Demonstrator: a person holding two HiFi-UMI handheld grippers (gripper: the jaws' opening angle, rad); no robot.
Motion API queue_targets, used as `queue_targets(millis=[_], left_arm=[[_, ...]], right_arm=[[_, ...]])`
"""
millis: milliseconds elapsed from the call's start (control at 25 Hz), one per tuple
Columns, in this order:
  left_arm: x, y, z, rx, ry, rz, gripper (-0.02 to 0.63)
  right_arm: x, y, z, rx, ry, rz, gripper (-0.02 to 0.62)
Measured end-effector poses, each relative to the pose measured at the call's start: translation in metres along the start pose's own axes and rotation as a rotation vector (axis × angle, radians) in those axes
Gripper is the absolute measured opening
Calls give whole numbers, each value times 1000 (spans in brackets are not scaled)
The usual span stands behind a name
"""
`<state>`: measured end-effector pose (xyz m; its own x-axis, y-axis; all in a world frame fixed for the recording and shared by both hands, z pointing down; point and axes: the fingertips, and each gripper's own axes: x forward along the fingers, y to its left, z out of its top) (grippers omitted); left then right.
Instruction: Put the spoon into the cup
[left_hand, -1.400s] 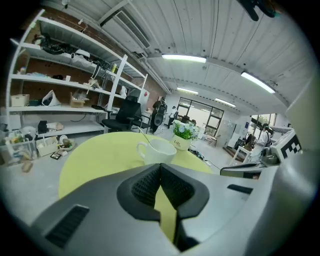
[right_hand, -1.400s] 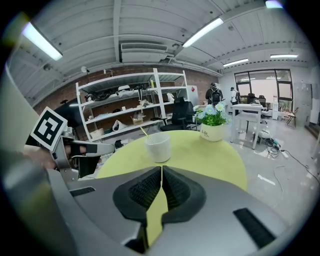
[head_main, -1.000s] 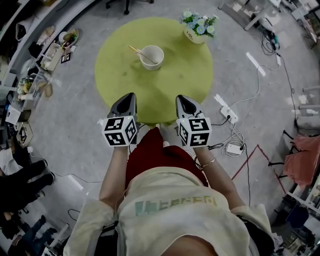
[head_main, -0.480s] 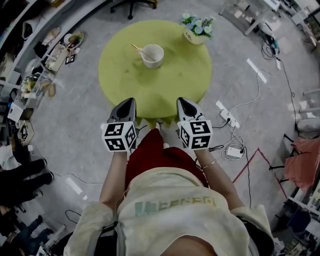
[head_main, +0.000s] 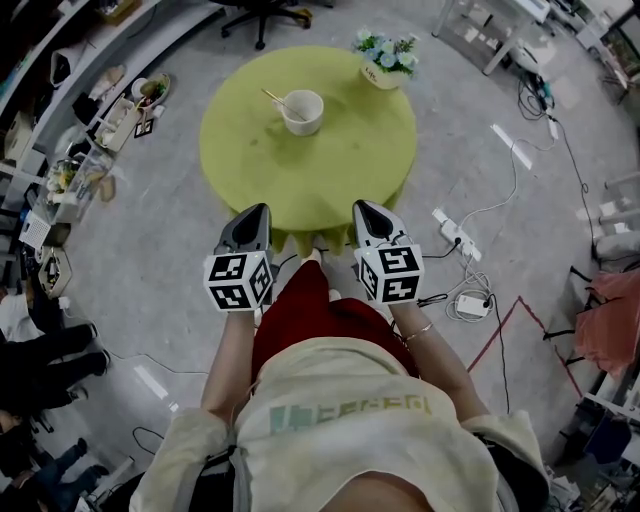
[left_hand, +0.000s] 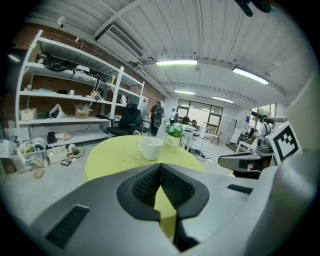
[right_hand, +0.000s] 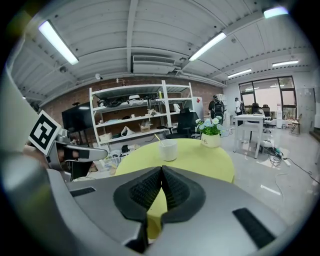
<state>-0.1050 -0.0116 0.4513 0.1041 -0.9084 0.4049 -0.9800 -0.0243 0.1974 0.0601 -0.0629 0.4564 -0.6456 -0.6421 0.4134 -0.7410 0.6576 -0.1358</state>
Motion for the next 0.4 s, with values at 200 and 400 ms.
queue_targets(millis=[200, 400], left_arm=[[-16, -5, -3, 6, -3, 0, 25], [-27, -14, -4, 22, -6, -4, 25]], right_arm=[[-15, 5, -2, -3, -11, -3, 35], [-28, 7, -2, -2, -29, 0, 35]])
